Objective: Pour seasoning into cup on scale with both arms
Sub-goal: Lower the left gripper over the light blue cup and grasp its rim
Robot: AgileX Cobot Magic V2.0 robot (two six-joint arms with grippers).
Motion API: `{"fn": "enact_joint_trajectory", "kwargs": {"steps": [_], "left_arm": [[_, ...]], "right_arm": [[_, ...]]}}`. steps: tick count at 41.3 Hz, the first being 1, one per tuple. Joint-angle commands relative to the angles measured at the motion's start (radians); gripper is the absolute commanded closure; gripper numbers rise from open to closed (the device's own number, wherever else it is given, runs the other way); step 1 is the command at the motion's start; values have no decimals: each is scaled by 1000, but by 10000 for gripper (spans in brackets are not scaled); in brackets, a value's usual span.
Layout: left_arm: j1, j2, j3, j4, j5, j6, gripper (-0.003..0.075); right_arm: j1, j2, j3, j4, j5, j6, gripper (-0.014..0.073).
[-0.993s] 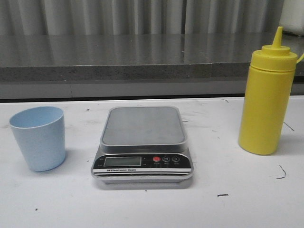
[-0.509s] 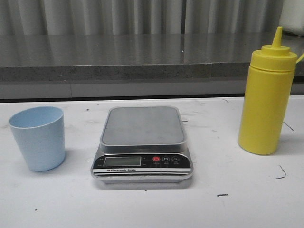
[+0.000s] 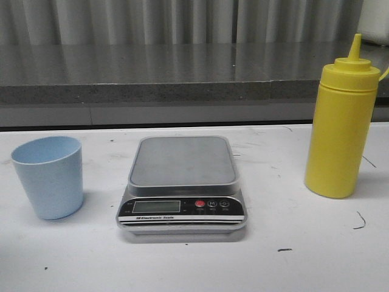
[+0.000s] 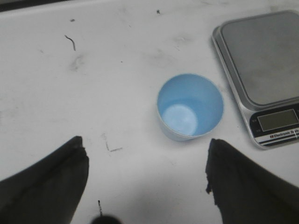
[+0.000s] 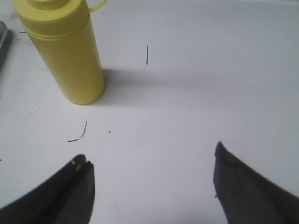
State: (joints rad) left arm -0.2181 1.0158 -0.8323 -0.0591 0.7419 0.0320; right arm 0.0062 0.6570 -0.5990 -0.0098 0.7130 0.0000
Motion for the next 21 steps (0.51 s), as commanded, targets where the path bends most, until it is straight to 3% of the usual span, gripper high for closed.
{"fn": "enact_joint_trajectory", "kwargs": {"steps": [1, 21], "left_arm": [[-28, 81, -80, -10, -9, 4, 208], [-34, 508, -272, -10, 19, 4, 208]], "right_arm": [[-3, 4, -34, -10, -55, -8, 42], [-3, 4, -34, -10, -55, -8, 42]]}}
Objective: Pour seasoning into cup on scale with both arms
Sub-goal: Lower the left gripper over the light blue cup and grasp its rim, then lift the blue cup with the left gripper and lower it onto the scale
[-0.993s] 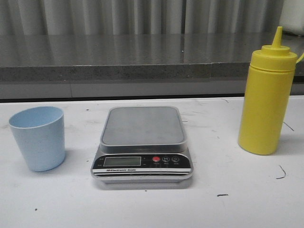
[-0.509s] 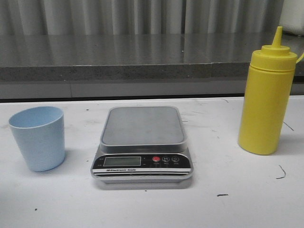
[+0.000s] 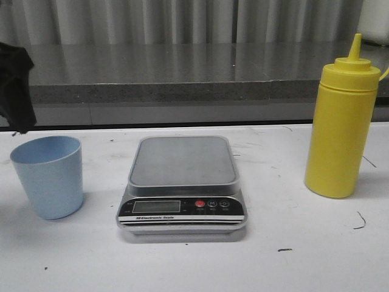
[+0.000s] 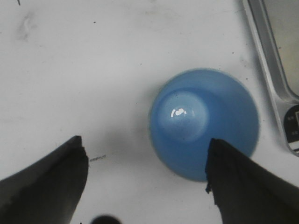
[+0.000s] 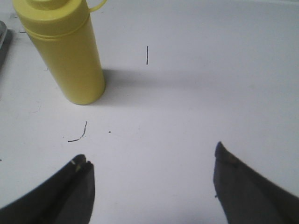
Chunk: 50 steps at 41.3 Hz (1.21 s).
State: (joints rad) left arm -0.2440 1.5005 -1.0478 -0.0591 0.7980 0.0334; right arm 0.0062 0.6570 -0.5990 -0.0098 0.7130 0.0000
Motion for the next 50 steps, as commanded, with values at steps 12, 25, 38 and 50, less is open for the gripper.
{"fn": "enact_joint_trajectory", "kwargs": {"steps": [12, 25, 38, 50], "left_arm": [[-8, 162, -108, -10, -37, 2, 230], [-8, 177, -108, -10, -33, 2, 512], [-11, 171, -142, -10, 1, 2, 736], [-63, 166, -279, -10, 88, 4, 740]], "right_arm": [[-3, 4, -34, -10, -55, -8, 42], [-3, 4, -34, -10, -55, -8, 42], [-3, 4, -34, -10, -55, -8, 42], [-3, 4, -34, -10, -55, -8, 42]]}}
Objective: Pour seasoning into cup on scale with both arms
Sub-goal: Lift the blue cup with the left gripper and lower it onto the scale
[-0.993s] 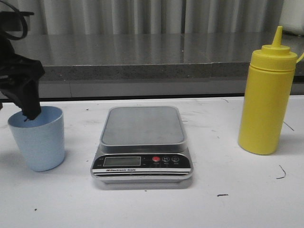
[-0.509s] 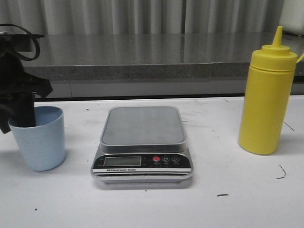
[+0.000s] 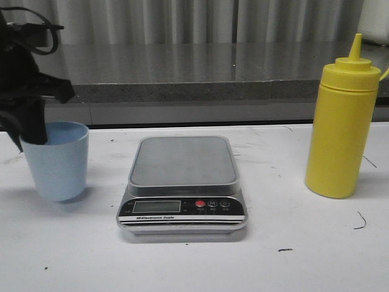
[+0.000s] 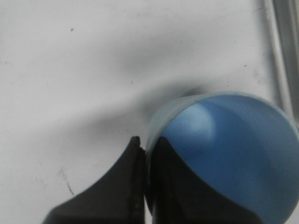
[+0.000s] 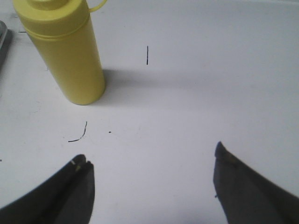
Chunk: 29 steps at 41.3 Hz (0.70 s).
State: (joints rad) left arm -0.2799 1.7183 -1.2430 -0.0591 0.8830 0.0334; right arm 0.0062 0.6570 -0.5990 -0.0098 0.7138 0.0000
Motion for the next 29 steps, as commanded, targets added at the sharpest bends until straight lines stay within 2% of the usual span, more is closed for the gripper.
{"fn": "enact_joint_trajectory", "kwargs": {"steps": [1, 9, 18, 29], "left_arm": [[-35, -51, -103, -10, 9, 4, 740], [-122, -36, -270, -10, 14, 4, 740], [-210, 77, -454, -10, 74, 4, 740], [-252, 214, -549, -10, 90, 4, 740]], "right_arm": [[-3, 4, -34, -10, -56, -8, 42], [-3, 4, -34, -10, -56, -8, 42], [-3, 4, -34, -10, -56, -8, 42], [-3, 4, -34, -10, -56, -8, 42]]}}
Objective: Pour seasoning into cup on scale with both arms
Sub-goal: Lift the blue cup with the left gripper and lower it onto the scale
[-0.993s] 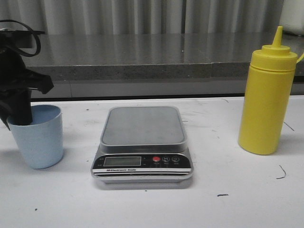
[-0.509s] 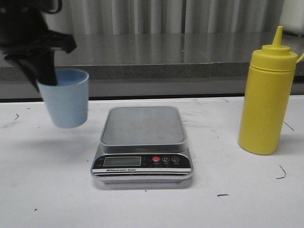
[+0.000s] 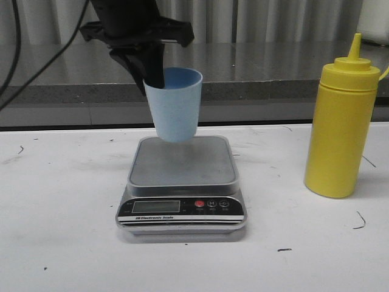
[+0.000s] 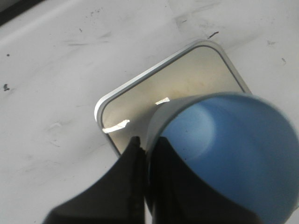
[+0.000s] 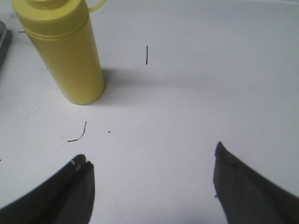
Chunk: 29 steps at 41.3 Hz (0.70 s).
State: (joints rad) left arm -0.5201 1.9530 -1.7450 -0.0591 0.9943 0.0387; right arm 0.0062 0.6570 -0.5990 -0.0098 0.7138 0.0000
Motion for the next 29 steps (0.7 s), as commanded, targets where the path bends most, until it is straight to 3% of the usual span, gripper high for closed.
{"fn": "enact_joint_trajectory", "kwargs": {"steps": [1, 11, 13, 23, 29], "left_arm": [[-11, -12, -47, -10, -21, -1, 740], [-13, 14, -47, -10, -13, -1, 728], [-13, 14, -50, -12, -13, -1, 689], [-13, 10, -50, -38, -12, -1, 333], [-13, -32, -50, -38, -14, -1, 292]], "right_arm": [[-3, 4, -34, -10, -56, -8, 42], [-3, 4, -34, -10, -56, -8, 42], [-3, 4, -34, -10, -56, -8, 42], [-3, 4, -34, -10, -56, -8, 42], [-3, 4, -34, -10, -56, -8, 42]]}}
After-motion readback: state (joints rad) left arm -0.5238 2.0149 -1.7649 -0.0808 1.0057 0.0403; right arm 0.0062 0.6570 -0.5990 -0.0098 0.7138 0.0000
